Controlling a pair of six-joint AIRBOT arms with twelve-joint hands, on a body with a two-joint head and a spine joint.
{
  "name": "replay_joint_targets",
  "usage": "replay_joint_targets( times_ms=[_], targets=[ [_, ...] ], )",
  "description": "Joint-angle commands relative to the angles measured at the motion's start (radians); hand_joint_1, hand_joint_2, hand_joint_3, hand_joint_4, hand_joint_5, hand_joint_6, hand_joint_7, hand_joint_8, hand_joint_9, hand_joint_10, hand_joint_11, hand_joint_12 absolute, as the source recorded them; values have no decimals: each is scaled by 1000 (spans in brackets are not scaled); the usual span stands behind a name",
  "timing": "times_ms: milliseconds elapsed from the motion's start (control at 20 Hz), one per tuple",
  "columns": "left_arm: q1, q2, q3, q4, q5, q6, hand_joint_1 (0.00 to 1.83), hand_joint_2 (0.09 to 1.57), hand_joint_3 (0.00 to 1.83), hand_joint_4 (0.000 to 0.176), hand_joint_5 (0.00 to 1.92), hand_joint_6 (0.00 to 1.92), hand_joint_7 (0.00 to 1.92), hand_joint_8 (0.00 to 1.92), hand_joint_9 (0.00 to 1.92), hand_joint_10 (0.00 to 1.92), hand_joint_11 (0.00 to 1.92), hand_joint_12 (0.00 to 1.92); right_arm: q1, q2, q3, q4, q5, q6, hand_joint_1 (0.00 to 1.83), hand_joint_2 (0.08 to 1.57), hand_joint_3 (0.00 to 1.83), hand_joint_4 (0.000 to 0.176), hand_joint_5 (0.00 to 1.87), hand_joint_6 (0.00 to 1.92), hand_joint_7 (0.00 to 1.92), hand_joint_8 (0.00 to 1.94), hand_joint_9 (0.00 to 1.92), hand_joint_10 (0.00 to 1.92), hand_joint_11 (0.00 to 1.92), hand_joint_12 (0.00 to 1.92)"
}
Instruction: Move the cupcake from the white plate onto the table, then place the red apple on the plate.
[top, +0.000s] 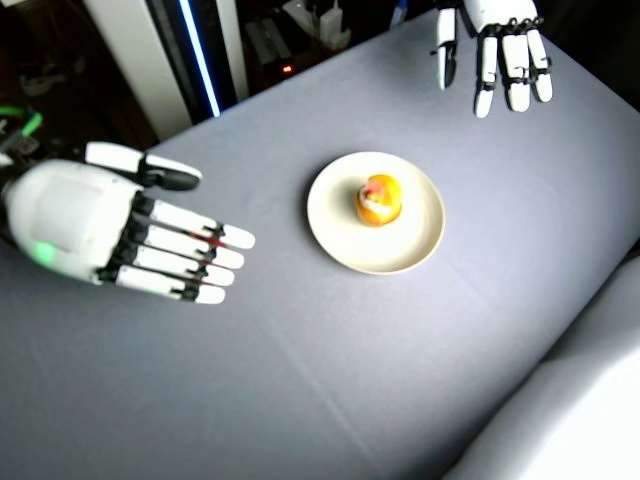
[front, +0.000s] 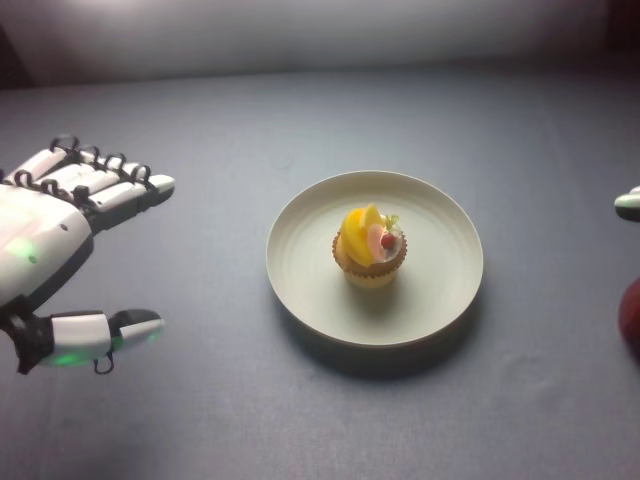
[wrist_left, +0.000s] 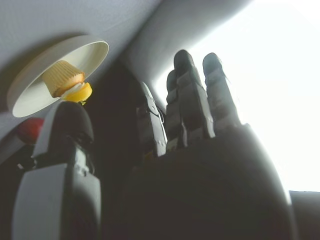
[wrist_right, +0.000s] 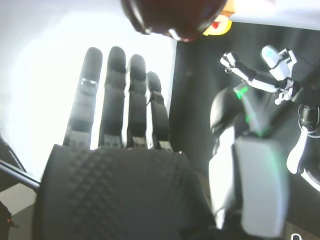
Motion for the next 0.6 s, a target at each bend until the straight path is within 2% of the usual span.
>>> replay_joint_targets(
  times_ms=[0,100,150,200,250,300,350,400,450,500,550],
  targets=[
    [-17,-2,11,12,-107,0,707,960,0,58,353,1,313,0,277,11,0,671,9,0,5,31,123,10,680,1034,11,16,418,2,412,5,356,25,30,840],
    [-45,-17,27,24,-81,-1,741,952,0,47,357,2,314,0,274,4,0,633,11,0,5,31,123,10,670,1044,0,27,404,0,406,1,371,2,69,760],
    [-73,-36,44,43,-54,-3,690,970,3,59,343,0,288,0,249,1,0,564,12,0,5,31,124,10,693,1049,2,17,407,1,401,0,358,0,60,745],
    [-100,-52,59,62,-26,-8,620,969,1,139,306,0,262,0,230,0,0,572,13,1,5,31,125,10,659,1058,0,27,399,0,392,0,343,0,70,699],
    [-132,-70,77,83,6,-13,605,956,2,168,312,0,269,0,256,0,0,692,15,1,6,29,130,10,634,1064,0,31,393,0,389,0,349,0,106,651],
    [-161,-88,96,101,36,-14,631,977,0,172,321,0,313,0,309,1,60,678,18,1,6,26,135,10,605,1064,0,40,379,0,370,0,344,0,120,636],
    [-223,-128,135,140,95,-23,647,992,3,140,343,6,361,11,344,9,70,671,23,1,5,17,144,10,612,1059,1,46,369,0,362,1,335,0,149,583],
    [-250,-144,149,163,122,-29,675,987,1,129,360,2,400,3,367,4,79,643,26,1,4,12,147,10,615,1060,0,51,360,1,353,3,323,1,171,521],
    [-304,-174,173,197,164,-30,765,968,0,105,389,0,468,1,435,6,116,702,32,2,4,7,152,10,621,1063,0,38,343,5,351,1,321,0,210,410],
    [-336,-199,190,217,198,-30,818,952,2,86,394,0,487,0,449,1,79,802,34,2,5,7,154,10,613,1072,0,39,273,0,311,0,316,3,232,313],
    [-355,-215,202,230,221,-36,876,919,2,86,427,0,523,0,490,4,43,922,37,2,6,7,154,10,594,1063,0,59,179,0,231,0,300,0,201,278]
  ],
)
